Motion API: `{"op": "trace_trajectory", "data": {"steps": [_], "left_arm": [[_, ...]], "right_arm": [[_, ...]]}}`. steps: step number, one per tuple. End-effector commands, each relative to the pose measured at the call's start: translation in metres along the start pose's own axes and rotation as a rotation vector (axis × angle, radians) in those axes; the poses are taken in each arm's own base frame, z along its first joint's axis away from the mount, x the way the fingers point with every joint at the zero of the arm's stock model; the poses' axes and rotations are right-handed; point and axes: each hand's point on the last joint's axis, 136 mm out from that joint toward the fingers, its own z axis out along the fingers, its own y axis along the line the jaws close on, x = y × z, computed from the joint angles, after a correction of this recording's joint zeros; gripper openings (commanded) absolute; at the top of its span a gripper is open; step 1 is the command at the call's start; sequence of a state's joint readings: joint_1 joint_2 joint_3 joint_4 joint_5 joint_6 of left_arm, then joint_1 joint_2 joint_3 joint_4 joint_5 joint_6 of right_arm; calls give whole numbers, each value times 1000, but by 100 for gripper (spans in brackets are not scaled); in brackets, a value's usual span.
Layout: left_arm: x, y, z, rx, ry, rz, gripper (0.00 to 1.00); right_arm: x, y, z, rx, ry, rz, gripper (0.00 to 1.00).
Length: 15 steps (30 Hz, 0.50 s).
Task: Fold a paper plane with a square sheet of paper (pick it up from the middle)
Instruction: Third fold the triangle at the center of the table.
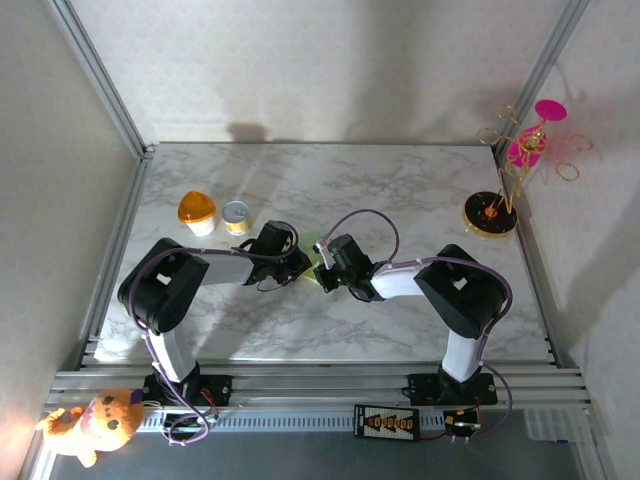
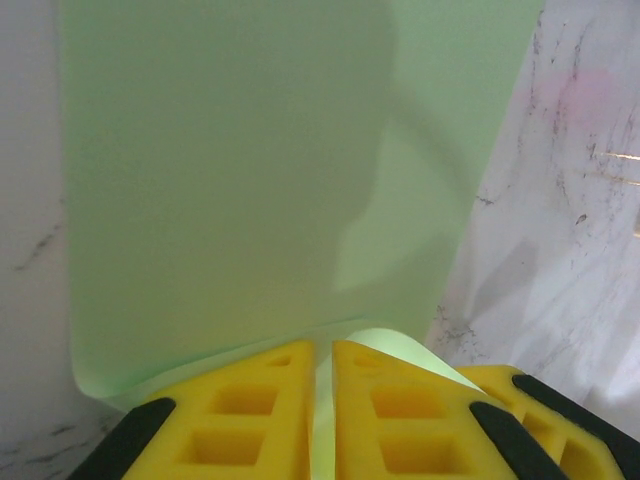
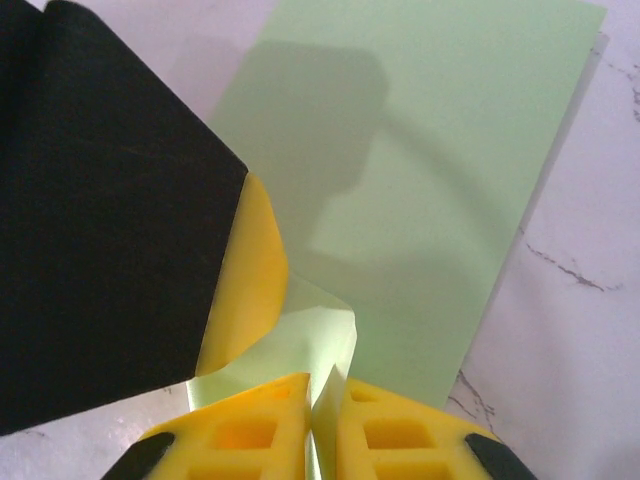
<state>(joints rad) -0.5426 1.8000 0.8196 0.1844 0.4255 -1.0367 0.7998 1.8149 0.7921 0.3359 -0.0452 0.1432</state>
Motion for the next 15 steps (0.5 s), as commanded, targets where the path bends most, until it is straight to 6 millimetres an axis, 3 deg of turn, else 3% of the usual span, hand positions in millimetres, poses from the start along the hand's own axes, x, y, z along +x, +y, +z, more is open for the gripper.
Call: {"op": "trace_trajectory", "data": {"steps": [1,9,15], "left_arm": [[3,12,7,-40,3,8,13],[3,12,6,-49,1,12,13],[-6,-11,-11,4,-40,40,15]], "right_arm": [[27,-10,7,33,94,20,15],[26,-9,6,33,88,22,14],[28,-12,6,47,90,25,10]]}}
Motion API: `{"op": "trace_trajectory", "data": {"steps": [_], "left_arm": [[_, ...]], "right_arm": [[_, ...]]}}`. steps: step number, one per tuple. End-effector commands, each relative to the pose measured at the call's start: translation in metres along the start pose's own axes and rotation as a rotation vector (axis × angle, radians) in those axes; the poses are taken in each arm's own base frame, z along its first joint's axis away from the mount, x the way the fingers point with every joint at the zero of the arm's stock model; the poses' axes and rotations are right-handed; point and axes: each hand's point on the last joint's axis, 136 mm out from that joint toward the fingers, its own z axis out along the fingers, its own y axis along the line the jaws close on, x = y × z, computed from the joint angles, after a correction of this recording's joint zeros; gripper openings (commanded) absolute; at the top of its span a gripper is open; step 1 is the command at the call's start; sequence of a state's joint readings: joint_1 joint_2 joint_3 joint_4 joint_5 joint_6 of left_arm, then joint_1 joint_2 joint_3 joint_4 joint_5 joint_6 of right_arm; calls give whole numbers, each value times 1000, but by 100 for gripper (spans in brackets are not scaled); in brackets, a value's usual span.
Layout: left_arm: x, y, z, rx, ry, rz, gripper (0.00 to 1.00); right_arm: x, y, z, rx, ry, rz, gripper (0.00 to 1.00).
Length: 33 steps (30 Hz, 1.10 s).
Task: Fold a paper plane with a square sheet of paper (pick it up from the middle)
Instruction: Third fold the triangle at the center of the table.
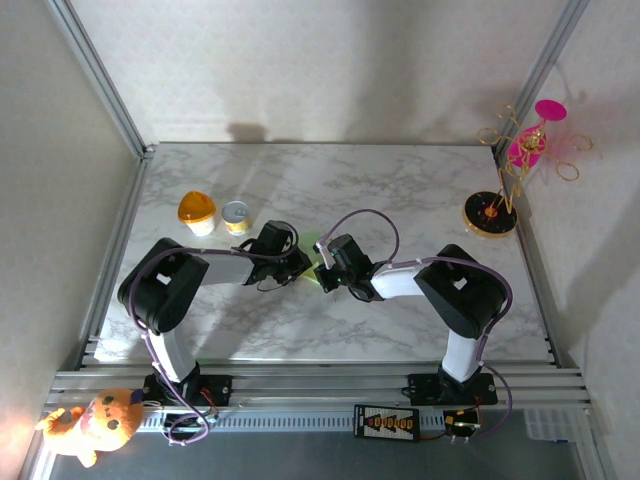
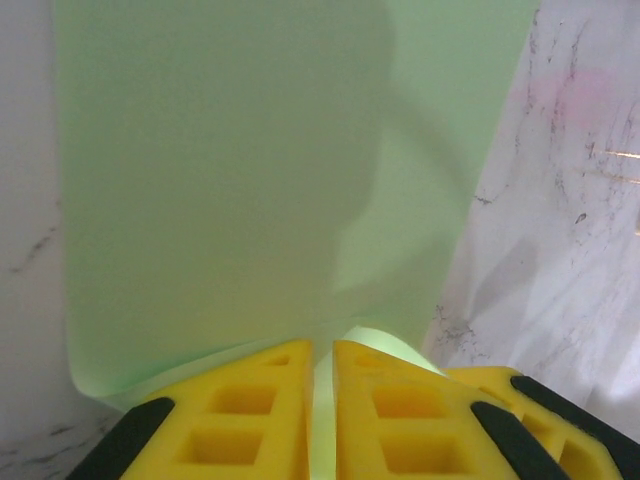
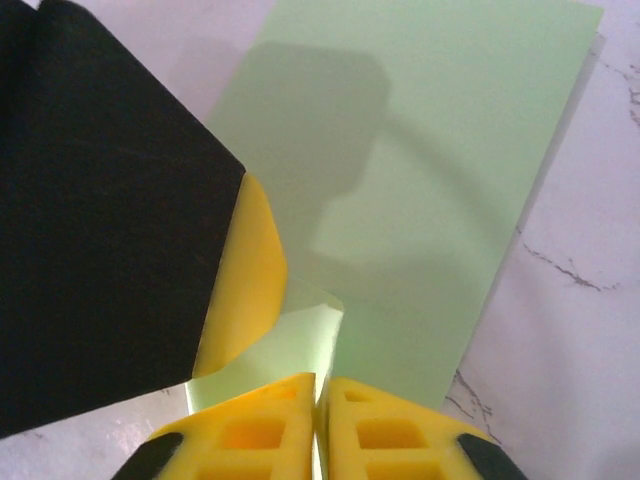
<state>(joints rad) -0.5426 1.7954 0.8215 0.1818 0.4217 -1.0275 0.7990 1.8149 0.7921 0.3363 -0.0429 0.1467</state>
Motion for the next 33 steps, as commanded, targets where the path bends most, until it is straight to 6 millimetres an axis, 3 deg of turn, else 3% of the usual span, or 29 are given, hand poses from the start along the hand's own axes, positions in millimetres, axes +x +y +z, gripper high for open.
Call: {"op": "trace_trajectory", "data": {"steps": [1,16,33], "left_arm": [[-7,-12,-12,8,-44,33,15],[-3,-3,-11,3,-32,17,15],[-2,16,2,-65,-19,1,14]], "right_arm": [[29,-12,6,48,90,22,10],[30,-15,7,63,84,43,2],[29,-13,8,54,88,37,1]]}}
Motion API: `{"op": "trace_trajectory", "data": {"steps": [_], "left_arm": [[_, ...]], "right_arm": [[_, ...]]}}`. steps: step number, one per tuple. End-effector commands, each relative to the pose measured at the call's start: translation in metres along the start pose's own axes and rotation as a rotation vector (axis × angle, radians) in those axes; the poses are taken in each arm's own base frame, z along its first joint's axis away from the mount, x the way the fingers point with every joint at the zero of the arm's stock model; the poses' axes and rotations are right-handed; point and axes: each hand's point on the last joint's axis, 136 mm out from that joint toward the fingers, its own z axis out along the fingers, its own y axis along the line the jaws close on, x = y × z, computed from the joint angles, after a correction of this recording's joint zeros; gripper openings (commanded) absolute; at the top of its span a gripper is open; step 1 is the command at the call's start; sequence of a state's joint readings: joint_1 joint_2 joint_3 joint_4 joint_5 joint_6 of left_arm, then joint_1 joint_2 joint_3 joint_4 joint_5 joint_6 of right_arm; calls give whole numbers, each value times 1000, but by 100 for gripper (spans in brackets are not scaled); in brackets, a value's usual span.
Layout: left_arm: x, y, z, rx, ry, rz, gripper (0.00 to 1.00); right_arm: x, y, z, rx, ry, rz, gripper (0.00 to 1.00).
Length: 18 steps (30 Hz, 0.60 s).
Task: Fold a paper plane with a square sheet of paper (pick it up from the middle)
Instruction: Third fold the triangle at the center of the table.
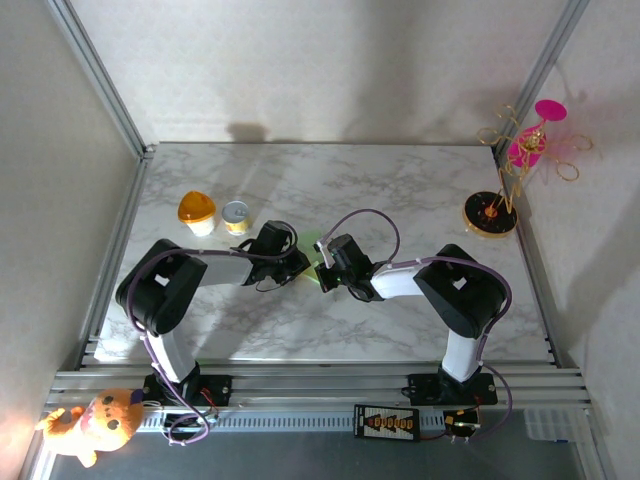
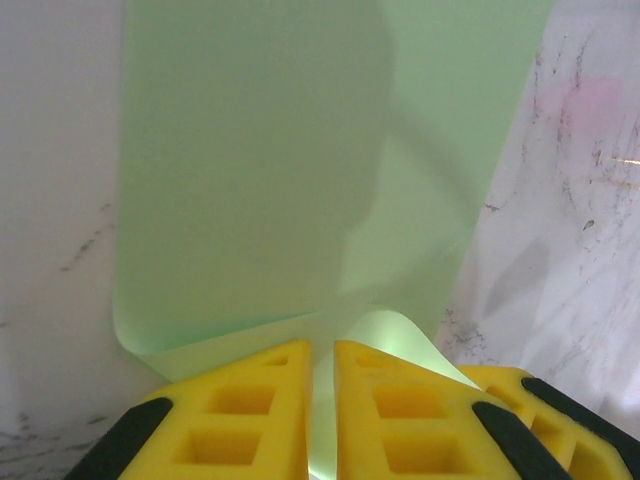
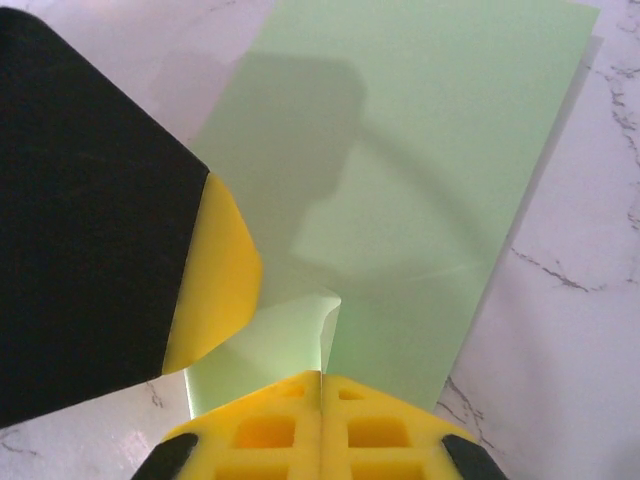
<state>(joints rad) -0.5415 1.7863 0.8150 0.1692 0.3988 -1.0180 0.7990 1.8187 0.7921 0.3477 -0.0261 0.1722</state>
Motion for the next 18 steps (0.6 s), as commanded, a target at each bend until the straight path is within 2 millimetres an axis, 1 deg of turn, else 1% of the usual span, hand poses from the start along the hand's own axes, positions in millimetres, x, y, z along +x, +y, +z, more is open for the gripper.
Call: {"op": "trace_trajectory", "data": {"steps": [1,5,8,11,13,15,18], "left_arm": [[0,14,4,-55,-3,-5,14],[1,21,4,-85,-6,-12,13],[2,28,5,-108,-5,-19,12],[3,34,4,-135,-6,-19,12],[3,38,4,-151,-10,-18,11],[3,40,4,-160,-10,-15,11],[3,41,5,-161,-8,-16,11]], "right_arm": [[30,-11,7,40,97,11,2],[25,-10,5,36,87,19,6],[10,-7,-2,29,53,47,12],[-13,-5,-15,17,-4,77,20],[-26,-8,-24,27,-32,102,26],[-37,-10,-34,31,-55,114,30],[-46,-11,-47,38,-85,123,34]]}}
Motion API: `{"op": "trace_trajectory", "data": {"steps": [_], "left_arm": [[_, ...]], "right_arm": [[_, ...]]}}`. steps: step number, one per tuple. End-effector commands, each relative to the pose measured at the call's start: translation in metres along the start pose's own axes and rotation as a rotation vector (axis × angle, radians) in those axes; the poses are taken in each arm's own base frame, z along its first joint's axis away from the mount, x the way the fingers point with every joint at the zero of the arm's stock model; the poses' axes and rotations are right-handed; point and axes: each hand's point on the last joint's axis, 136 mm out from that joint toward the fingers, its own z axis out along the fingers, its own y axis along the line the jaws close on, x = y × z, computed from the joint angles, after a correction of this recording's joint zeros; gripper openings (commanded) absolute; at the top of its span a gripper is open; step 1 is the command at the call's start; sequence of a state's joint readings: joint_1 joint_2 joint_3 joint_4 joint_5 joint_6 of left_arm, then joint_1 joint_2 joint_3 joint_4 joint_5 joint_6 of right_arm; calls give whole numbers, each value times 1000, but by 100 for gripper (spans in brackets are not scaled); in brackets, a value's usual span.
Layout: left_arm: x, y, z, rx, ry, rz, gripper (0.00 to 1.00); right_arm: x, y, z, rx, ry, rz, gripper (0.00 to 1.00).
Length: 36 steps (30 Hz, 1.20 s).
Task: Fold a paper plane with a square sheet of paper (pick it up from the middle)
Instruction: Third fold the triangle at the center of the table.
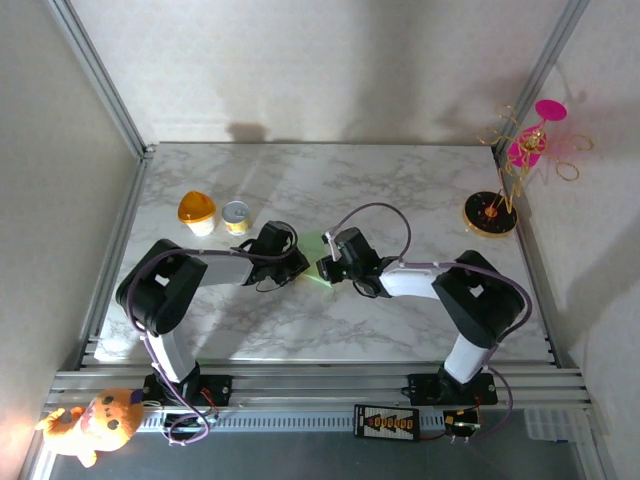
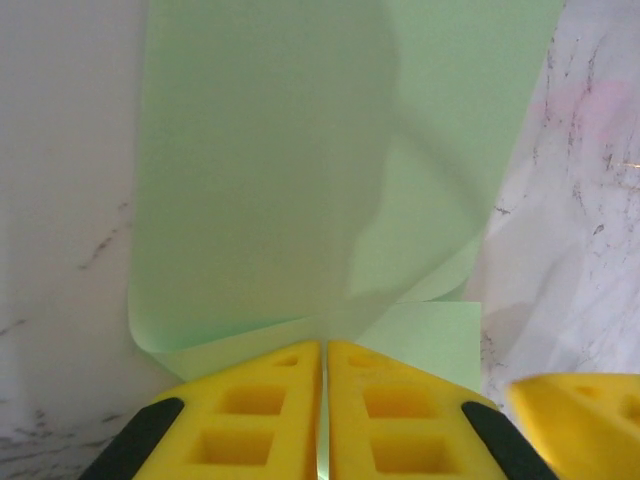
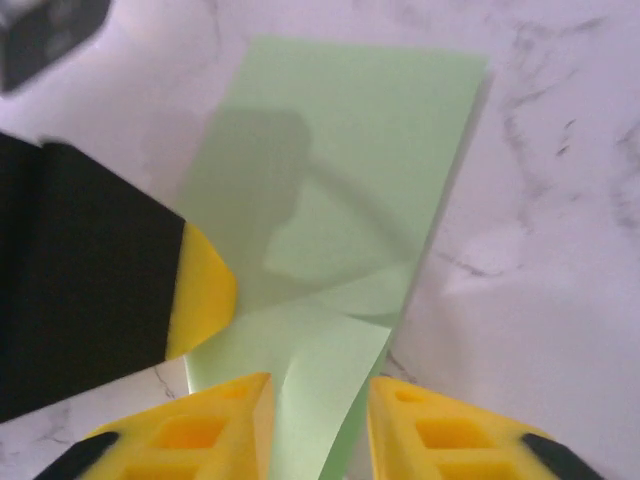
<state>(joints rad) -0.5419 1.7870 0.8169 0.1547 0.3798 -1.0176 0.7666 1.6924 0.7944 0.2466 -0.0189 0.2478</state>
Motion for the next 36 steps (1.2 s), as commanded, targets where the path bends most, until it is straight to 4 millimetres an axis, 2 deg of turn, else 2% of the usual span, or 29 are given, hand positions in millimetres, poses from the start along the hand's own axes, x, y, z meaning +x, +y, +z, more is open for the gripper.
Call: {"op": "trace_trajectory", "data": {"steps": [1,4,9,14,23,36], "left_arm": [[5,37,5,-141,4,-12,11],[5,36,5,-139,4,-12,11],[5,37,5,-146,0,-14,10],[5,39,4,-149,-5,-19,10],[5,38,5,-149,-4,-19,9],[5,41,5,-161,-5,-23,9]], "right_arm": [[-26,0,-19,12,-55,29,34],[-23,8,-27,-31,-34,11,33],[3,34,-27,-196,75,-2,17],[17,42,-20,-254,137,27,7],[25,44,1,-263,206,64,5],[38,31,14,-197,264,88,5]]}}
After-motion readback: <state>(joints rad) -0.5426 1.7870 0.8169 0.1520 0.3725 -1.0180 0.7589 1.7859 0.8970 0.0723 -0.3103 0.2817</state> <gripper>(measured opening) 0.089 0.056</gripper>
